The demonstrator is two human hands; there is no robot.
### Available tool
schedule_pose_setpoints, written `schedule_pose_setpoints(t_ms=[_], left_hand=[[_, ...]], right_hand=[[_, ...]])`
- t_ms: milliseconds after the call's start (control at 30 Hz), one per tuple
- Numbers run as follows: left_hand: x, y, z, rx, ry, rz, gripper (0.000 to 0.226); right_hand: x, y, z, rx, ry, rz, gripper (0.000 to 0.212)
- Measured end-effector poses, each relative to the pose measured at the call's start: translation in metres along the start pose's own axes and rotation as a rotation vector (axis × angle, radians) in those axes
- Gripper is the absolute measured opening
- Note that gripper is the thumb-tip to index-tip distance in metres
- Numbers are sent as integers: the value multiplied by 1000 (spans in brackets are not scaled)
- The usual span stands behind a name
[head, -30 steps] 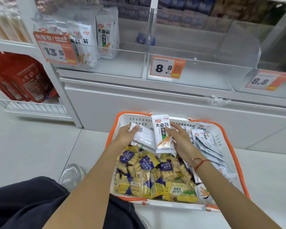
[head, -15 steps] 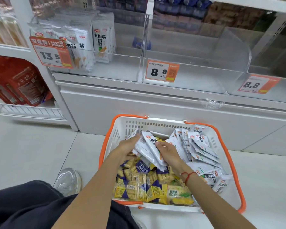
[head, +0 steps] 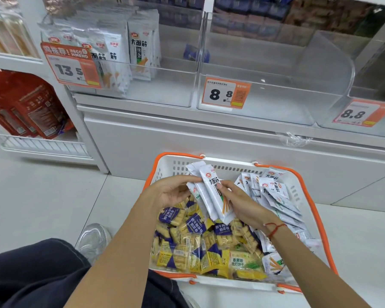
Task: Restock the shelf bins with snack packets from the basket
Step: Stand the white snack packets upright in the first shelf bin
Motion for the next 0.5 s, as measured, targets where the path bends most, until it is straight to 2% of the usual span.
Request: schedule_pose_setpoints(t_ms=[67, 167, 233, 333, 500], left_hand=[[-1, -4, -2, -27, 26, -20, 39], [-4, -2, 7, -93, 65, 32, 23], [-1, 0, 15, -117, 55, 79, 37], [1, -11, 26, 35, -16, 41, 70], [-4, -9, 37, -19, -165, 130, 76]], right_hand=[[1, 4, -1, -14, -9, 48, 34], [7, 9, -13, 15, 101, 50, 42], [9, 11, -14, 144, 149, 39, 39], [9, 10, -11, 359, 224, 21, 35], [6, 6, -27, 259, 426, -30, 38]])
Point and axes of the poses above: each hand's wrist, its own x-axis towards the middle knuckle, its own z-axis out of the palm, y = z × x, the point moved 10 cm from there along x, towards the middle knuckle, and after that the axes turned 11 degrees about x, right-handed, at the moved point
